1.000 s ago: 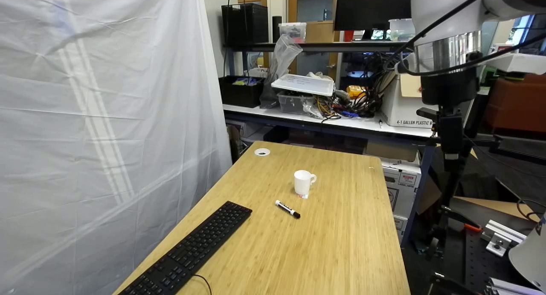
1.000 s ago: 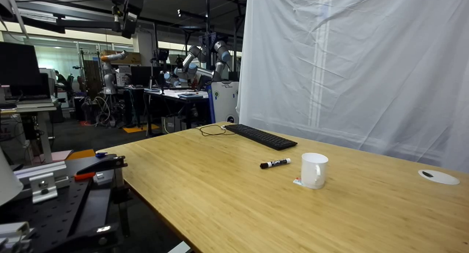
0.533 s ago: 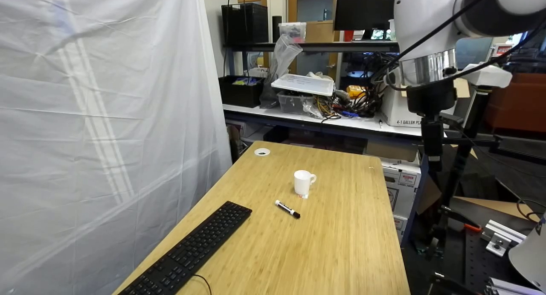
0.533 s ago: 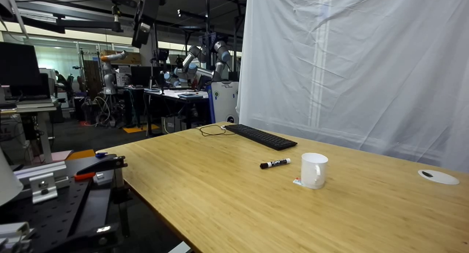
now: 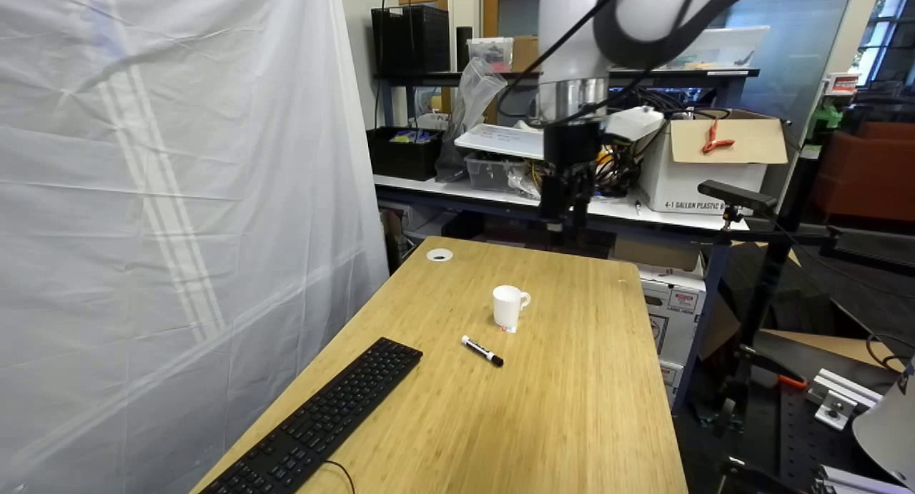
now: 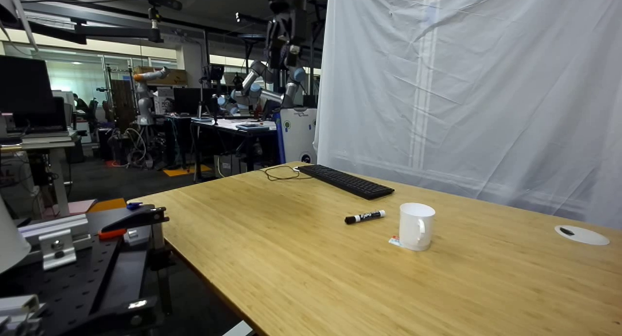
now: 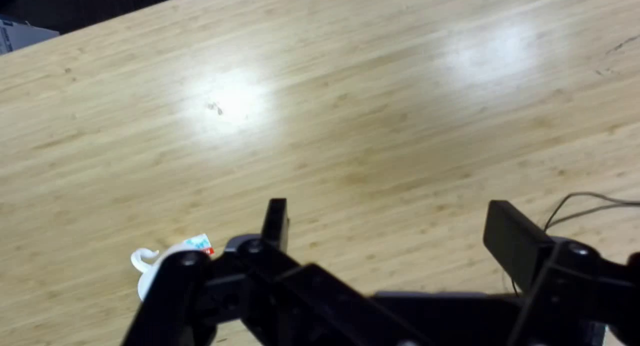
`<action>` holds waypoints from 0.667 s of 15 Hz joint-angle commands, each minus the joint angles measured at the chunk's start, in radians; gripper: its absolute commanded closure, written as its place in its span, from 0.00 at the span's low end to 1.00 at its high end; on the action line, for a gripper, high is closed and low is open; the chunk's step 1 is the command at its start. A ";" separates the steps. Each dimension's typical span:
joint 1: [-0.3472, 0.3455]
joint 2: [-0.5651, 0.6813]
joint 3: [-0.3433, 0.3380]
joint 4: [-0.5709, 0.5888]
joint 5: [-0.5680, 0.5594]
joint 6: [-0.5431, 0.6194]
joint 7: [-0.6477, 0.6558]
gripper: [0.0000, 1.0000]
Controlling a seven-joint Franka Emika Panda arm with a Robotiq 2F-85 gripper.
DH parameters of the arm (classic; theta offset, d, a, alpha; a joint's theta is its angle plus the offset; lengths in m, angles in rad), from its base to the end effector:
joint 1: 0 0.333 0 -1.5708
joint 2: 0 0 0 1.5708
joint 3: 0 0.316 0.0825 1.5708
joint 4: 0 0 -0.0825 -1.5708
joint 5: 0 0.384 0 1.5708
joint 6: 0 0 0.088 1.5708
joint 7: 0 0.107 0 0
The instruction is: Place the black marker inside the white mug
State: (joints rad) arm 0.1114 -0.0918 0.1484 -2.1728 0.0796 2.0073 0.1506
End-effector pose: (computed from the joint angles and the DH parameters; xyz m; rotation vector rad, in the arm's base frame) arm 0.4901 0.1362 0.4261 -3.0959 -0.1111 0.1310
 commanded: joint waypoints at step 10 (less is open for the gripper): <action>0.051 0.727 -0.074 0.766 -0.034 -0.137 0.205 0.00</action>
State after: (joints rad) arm 0.1388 0.5576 0.1023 -1.5251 0.0322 1.9548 0.3194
